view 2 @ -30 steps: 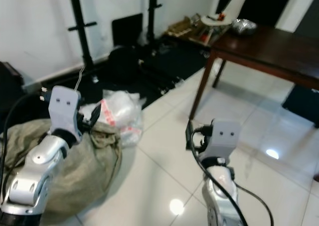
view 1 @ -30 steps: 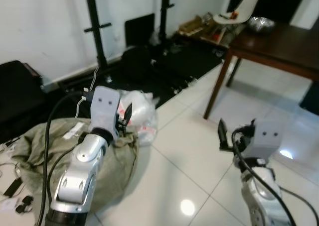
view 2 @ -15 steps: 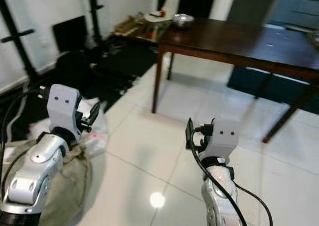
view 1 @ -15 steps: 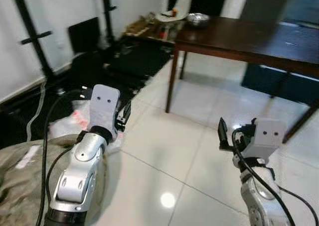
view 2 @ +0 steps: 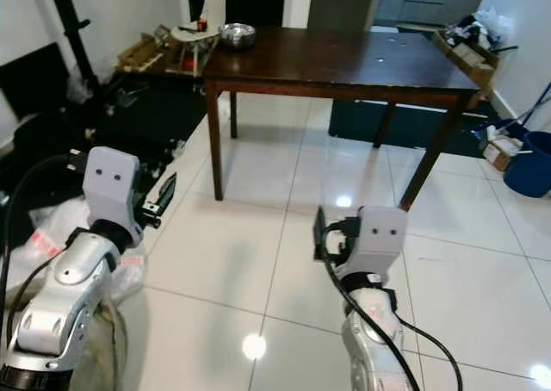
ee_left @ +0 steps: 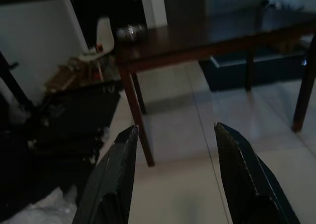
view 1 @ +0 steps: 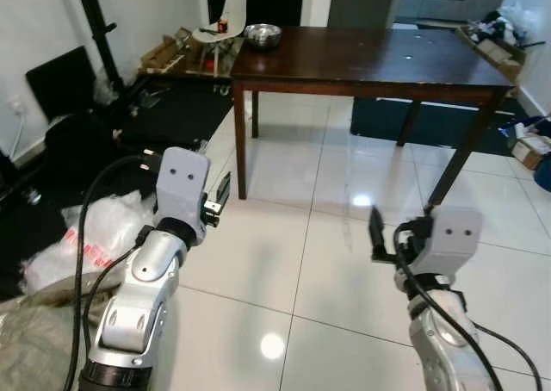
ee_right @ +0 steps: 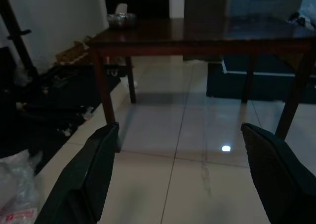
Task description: Setting the table
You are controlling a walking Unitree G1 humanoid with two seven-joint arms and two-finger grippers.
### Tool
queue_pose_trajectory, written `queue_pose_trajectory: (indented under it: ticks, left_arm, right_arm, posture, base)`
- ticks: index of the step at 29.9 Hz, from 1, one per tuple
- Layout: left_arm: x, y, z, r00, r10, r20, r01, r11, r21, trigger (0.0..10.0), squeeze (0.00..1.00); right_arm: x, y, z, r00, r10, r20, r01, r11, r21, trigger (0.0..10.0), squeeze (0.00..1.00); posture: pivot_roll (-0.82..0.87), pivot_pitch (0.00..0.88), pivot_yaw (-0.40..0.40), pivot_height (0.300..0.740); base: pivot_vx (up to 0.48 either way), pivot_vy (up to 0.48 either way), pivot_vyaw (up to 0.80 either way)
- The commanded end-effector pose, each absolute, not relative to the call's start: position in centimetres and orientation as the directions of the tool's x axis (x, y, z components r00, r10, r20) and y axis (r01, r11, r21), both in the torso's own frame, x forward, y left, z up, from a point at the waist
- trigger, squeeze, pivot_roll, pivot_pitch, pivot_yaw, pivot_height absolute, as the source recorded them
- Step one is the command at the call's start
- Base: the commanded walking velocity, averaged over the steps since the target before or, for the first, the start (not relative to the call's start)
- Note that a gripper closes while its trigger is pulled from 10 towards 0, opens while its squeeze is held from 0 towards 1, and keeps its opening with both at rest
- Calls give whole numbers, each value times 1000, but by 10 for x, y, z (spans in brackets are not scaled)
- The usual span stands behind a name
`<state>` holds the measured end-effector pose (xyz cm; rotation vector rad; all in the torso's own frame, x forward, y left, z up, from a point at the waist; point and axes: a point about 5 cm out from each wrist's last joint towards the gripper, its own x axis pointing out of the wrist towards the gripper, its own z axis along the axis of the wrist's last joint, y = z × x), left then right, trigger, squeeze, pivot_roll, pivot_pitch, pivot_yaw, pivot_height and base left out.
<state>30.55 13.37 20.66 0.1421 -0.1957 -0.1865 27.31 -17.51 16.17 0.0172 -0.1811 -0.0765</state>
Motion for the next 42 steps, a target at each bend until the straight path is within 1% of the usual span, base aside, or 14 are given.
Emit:
queue_pose_trajectory:
  ticks: [1, 17, 27, 28, 29, 32, 37, 39, 42]
  left_arm:
    - [306, 129, 206, 960, -218, 177, 191, 969, 157, 10000, 0]
    - [306, 128, 205, 957, -227, 182, 201, 968, 153, 10000, 0]
    - [308, 129, 205, 960, -215, 181, 188, 970, 156, 10000, 0]
    - [309, 130, 205, 963, -199, 182, 172, 973, 156, 10000, 0]
    - [309, 130, 205, 963, -199, 182, 172, 973, 156, 10000, 0]
    - [312, 139, 205, 975, -124, 185, 95, 983, 158, 10000, 0]
    - [313, 147, 206, 980, -64, 190, 34, 987, 157, 10000, 0]
    - [313, 158, 208, 980, 14, 198, -45, 988, 151, 10000, 0]
    - [311, 167, 210, 977, 59, 204, -91, 985, 148, 10000, 0]
  right_arm:
    - [273, -179, 161, 980, -94, 177, 92, 996, 22, 10000, 0]
    - [272, -179, 161, 980, -97, 174, 95, 995, 23, 10000, 0]
    - [273, -179, 162, 980, -95, 177, 94, 995, 14, 10000, 0]
    - [275, -176, 163, 982, -60, 178, 60, 998, 3, 10000, 0]
    - [275, -176, 163, 982, -60, 178, 60, 998, 3, 10000, 0]
    - [280, -157, 172, 974, 92, 208, -82, 995, -55, 10000, 0]
    - [284, -147, 177, 964, 146, 221, -139, 989, -48, 10000, 0]
    - [290, -139, 182, 958, 169, 234, -170, 985, -16, 10000, 0]
    - [296, -133, 187, 951, 188, 246, -198, 980, 17, 10000, 0]
  posture:
    - [-36, 0, 81, 740]
    - [-35, 0, 82, 740]
    - [-37, 0, 86, 740]
    - [-38, 0, 89, 740]
    - [-38, 0, 89, 740]
    - [-36, 0, 92, 740]
    - [-32, 0, 91, 740]
    - [-18, 0, 83, 740]
    - [0, 0, 73, 740]
  base:
    - [480, 0, -738]
    - [480, 0, -713]
    - [480, 0, -40]
    - [480, 0, 0]
    - [480, 0, 0]
    - [480, 0, 0]
    - [480, 0, 0]
    - [480, 0, 0]
    - [480, 0, 0]
